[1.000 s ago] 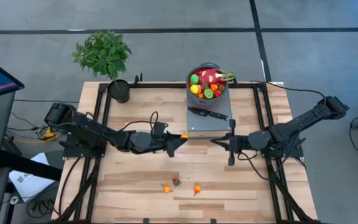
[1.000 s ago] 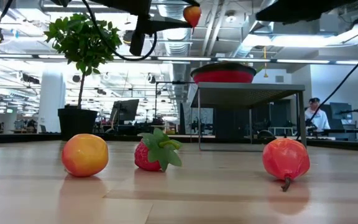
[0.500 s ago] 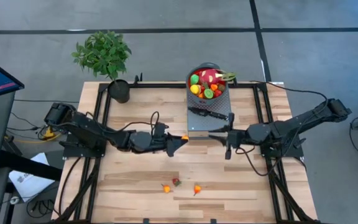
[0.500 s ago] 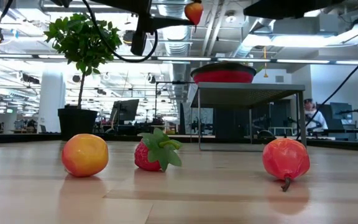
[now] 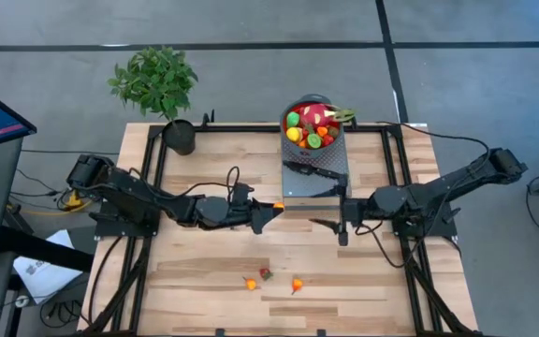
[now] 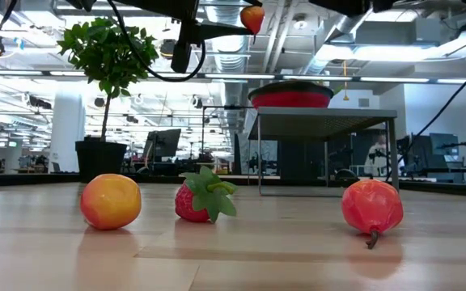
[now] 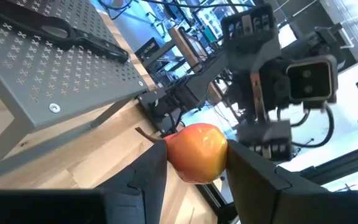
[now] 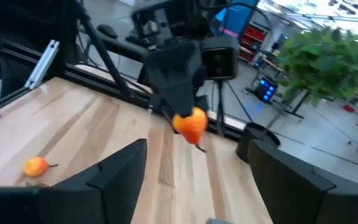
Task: Pick & Place Fruit
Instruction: Put the yellow pear into the red colander on the shelf
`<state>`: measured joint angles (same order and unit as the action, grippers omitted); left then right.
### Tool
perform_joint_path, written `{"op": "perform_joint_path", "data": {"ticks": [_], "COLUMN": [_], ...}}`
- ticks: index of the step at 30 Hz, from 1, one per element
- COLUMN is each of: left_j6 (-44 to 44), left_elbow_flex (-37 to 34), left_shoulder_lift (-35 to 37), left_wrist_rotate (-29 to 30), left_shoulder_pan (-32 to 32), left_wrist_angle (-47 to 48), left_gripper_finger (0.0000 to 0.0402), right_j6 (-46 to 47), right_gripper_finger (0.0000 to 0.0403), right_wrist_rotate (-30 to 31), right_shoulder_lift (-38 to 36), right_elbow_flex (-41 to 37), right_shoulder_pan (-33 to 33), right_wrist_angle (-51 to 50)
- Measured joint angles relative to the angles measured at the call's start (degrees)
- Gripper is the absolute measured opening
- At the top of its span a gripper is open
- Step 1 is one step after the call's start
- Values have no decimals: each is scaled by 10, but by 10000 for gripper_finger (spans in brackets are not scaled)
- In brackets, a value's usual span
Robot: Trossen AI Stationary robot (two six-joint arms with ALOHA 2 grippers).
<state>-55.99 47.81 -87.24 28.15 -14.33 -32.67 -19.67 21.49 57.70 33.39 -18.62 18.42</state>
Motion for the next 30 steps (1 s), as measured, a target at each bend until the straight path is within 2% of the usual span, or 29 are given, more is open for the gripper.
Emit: {"op": "perform_joint_path", "data": {"ticks": [6, 11, 14, 19, 30], "left_j6": [0, 0, 0, 0, 0], "left_elbow_flex": [0, 0, 0, 0, 0], "left_shoulder_lift": [0, 0, 0, 0, 0], "left_wrist_rotate": [0, 0, -2, -7, -10], "left_shoulder_pan": [0, 0, 0, 0, -1], "left_wrist_angle": [-2, -4, -4, -5, -8], "left_gripper_finger": [143, 143, 143, 143, 143], "right_j6": [-26, -59, -72, -73, -73], "right_gripper_finger": [275, 275, 276, 276, 276], "right_wrist_rotate": [-9, -8, -9, -35, -36], "right_shoulder_lift": [88, 156, 190, 238, 307], "right_elbow_flex": [0, 0, 0, 9, 71], "right_shoulder_pan": [2, 8, 18, 30, 30], "right_wrist_angle": [86, 238, 292, 305, 318]}}
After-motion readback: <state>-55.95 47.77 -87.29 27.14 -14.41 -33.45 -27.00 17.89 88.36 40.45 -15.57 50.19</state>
